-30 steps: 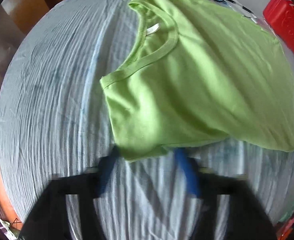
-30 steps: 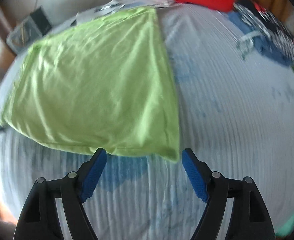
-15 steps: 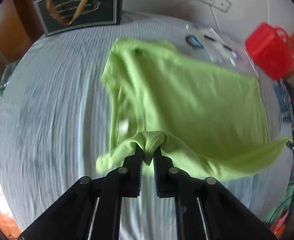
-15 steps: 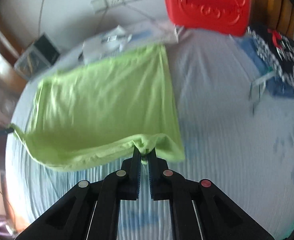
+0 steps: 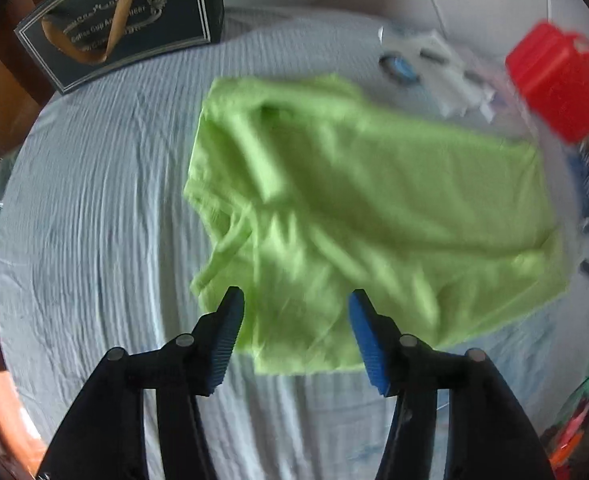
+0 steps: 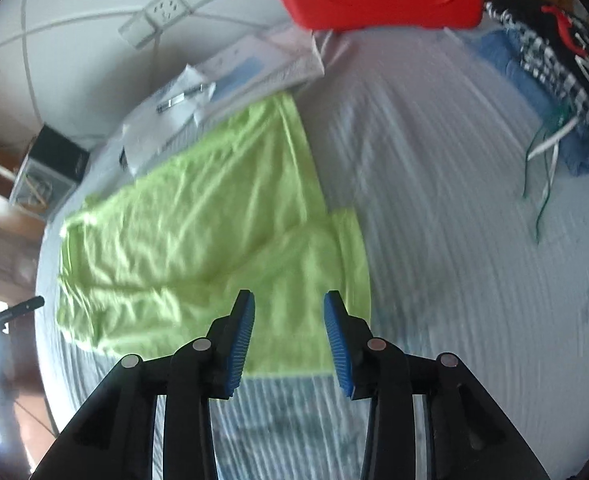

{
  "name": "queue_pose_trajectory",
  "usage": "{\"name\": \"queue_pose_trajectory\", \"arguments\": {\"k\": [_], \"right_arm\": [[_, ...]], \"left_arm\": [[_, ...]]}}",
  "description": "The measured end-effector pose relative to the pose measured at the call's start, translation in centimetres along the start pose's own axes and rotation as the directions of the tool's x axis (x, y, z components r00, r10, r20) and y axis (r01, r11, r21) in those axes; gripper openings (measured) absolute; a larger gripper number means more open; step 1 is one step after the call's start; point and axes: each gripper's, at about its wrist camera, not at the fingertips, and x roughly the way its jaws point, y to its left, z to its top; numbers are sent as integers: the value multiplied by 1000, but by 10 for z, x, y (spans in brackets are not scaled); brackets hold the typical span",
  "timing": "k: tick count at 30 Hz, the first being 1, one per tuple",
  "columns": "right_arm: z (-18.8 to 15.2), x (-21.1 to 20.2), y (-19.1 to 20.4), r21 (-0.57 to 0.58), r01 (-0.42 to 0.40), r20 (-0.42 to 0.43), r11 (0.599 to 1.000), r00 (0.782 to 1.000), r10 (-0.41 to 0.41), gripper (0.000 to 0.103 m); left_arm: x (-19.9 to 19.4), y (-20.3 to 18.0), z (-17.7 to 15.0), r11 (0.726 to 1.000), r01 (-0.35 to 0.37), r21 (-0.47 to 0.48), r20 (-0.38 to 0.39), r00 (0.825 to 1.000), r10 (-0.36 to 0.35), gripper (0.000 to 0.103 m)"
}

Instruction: Fold clothes

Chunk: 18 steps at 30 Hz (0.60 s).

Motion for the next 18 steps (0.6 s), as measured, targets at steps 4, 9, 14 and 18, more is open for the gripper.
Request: {"name": "queue_pose_trajectory", "arguments": {"k": [4,9,14,18], "right_arm": [[-2,8,-6,25,26,-12,999,1000,-26,36],[19,13,-15,61,63,-9,996,998,-62,36],[40,32,-18,65,106,-28,992,994,-104,36],[55,50,-18,53,156,-29,986,988,-154,39]], "left_arm": [[24,8,-9,1000,-23,-16,-20,1000,23,54],[48,-5,-4,1000,12,-10,-50,999,-13,54],[55,-22,-2,999,-34,42,-50,998,36,60],[58,-32,2,997,-14,79,-79,997,20,80]]}}
